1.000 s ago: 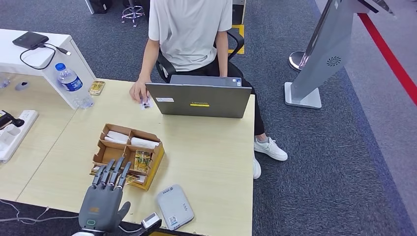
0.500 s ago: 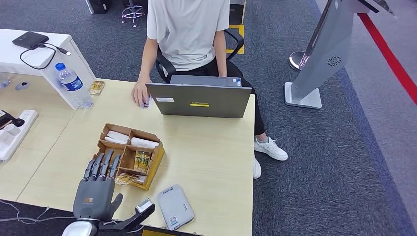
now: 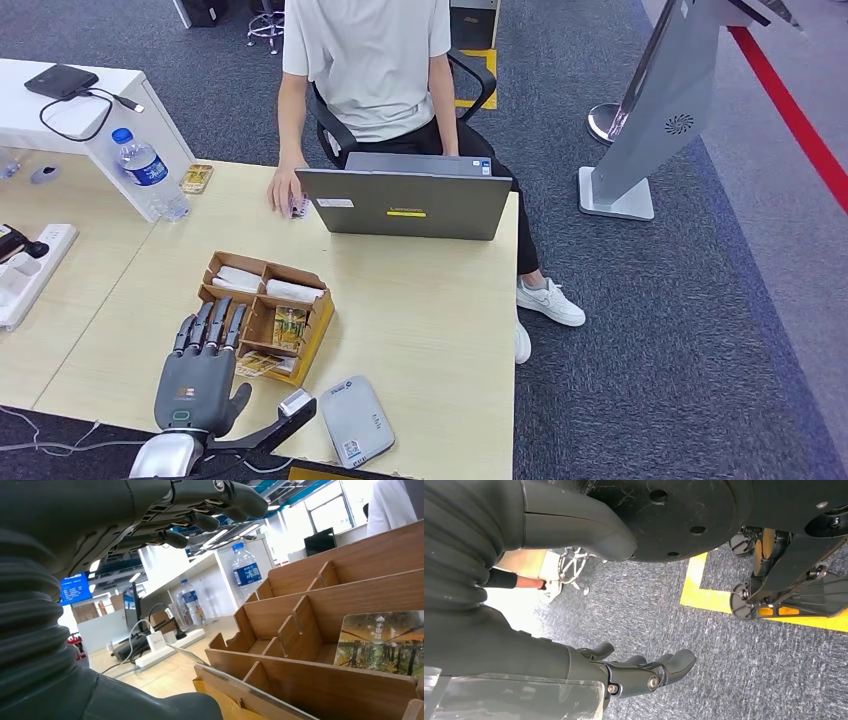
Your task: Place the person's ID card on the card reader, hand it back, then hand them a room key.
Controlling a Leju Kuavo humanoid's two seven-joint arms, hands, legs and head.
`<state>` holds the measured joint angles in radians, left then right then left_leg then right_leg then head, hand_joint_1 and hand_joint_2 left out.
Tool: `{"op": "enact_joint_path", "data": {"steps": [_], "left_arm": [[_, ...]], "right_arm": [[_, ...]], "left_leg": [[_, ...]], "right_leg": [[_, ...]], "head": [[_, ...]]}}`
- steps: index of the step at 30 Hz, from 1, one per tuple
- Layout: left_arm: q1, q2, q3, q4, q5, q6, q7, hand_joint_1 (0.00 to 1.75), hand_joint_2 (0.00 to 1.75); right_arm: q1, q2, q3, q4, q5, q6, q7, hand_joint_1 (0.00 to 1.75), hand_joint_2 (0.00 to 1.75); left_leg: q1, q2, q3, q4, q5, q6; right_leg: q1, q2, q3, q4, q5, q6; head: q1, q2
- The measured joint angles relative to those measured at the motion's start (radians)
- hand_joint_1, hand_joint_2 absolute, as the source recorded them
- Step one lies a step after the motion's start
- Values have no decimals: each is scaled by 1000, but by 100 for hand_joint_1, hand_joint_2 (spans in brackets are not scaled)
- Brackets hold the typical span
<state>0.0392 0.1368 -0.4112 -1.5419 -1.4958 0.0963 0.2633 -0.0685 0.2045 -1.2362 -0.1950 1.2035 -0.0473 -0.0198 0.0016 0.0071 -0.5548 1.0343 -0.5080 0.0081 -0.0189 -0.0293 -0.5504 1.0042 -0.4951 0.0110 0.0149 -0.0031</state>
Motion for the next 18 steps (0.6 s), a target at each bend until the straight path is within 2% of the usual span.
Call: {"op": "enact_joint_path", "data": {"steps": [18], "left_arm": [[-30,-29,0,63,0,-13,8,0,175]], "right_arm": [[-1,0,2,0,6,0,9,0,175]], "left_leg": [[0,0,0,0,0,0]], "right_leg": [[0,0,0,0,0,0]], "head": [[0,0]]}}
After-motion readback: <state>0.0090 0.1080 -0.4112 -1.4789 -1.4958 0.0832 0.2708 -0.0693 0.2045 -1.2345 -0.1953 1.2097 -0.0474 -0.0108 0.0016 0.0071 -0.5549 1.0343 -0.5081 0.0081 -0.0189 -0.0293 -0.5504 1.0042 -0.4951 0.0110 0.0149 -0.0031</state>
